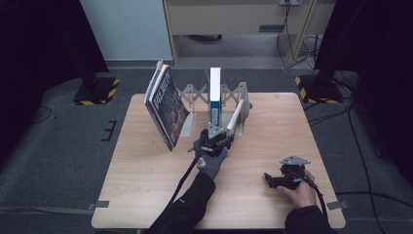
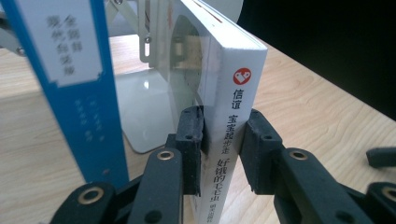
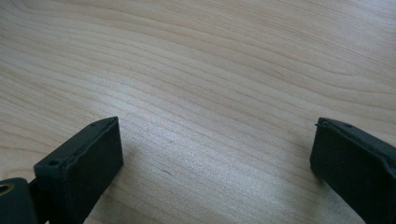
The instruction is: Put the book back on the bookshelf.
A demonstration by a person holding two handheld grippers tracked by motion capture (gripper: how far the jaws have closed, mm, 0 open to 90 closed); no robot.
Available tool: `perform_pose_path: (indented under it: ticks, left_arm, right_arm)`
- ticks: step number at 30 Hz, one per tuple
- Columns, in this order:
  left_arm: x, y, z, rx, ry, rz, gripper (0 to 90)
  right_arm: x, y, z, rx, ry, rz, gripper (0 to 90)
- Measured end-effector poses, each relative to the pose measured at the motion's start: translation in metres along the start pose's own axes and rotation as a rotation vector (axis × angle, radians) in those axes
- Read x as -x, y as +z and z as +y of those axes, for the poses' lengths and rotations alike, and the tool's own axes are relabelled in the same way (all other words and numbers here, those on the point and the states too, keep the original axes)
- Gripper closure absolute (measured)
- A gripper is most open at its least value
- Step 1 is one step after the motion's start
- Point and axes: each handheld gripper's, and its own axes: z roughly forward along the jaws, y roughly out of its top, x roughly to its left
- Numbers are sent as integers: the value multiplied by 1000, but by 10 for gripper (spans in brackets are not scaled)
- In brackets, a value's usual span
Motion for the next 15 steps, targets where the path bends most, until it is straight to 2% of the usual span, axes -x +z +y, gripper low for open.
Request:
perform_pose_path:
  ticks: [5, 10, 12, 15]
  left_arm:
    - [1, 11, 0, -24, 4, 12, 686]
    - [2, 24, -5, -54, 4, -7, 663]
    - [1, 26, -6, -42, 0, -26, 654]
    - [-1, 25, -6, -49, 16, -46, 648]
  right_arm:
    - [0, 0, 0, 1, -4, 2, 28]
    - [0, 0, 0, 0, -6, 2, 28]
    - [0, 0, 0, 1, -8, 3, 28]
    - [0, 0, 0, 1, -8, 4, 28]
